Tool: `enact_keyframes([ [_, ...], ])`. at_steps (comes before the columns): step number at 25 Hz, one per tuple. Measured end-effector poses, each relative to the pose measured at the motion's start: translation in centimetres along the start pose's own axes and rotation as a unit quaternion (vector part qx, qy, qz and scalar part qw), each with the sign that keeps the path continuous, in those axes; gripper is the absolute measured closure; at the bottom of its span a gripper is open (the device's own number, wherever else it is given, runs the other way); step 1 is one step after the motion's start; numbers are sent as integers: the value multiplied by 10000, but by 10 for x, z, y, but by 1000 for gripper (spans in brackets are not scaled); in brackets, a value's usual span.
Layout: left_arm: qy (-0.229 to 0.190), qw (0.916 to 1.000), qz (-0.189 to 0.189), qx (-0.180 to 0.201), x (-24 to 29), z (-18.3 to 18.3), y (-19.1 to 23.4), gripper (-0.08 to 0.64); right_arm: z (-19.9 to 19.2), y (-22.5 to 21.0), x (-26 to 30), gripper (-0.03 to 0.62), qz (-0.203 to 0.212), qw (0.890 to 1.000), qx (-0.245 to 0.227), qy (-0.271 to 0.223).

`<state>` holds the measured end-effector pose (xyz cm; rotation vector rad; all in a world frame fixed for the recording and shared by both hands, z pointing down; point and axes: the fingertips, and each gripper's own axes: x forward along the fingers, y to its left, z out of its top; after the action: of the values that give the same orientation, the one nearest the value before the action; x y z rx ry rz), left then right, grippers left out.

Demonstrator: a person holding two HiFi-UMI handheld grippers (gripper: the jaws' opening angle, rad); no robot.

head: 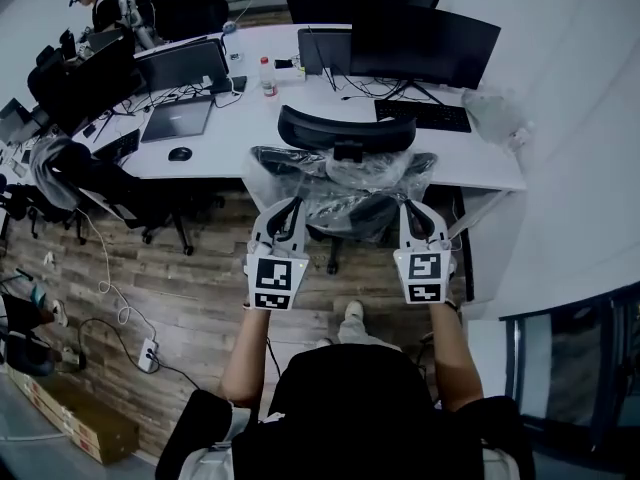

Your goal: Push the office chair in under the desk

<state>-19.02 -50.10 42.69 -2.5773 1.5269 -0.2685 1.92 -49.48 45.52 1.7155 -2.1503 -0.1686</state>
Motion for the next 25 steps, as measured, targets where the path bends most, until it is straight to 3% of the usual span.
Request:
enact_keyframes([
  [9, -54, 9999, -131, -50, -27, 3, -11, 540, 5, 16, -29, 565, -58, 9999, 3, -130],
  [25, -44, 9996, 256, 51, -13, 27, -33, 540, 13, -14, -37, 568, 201, 9986, 282, -397],
])
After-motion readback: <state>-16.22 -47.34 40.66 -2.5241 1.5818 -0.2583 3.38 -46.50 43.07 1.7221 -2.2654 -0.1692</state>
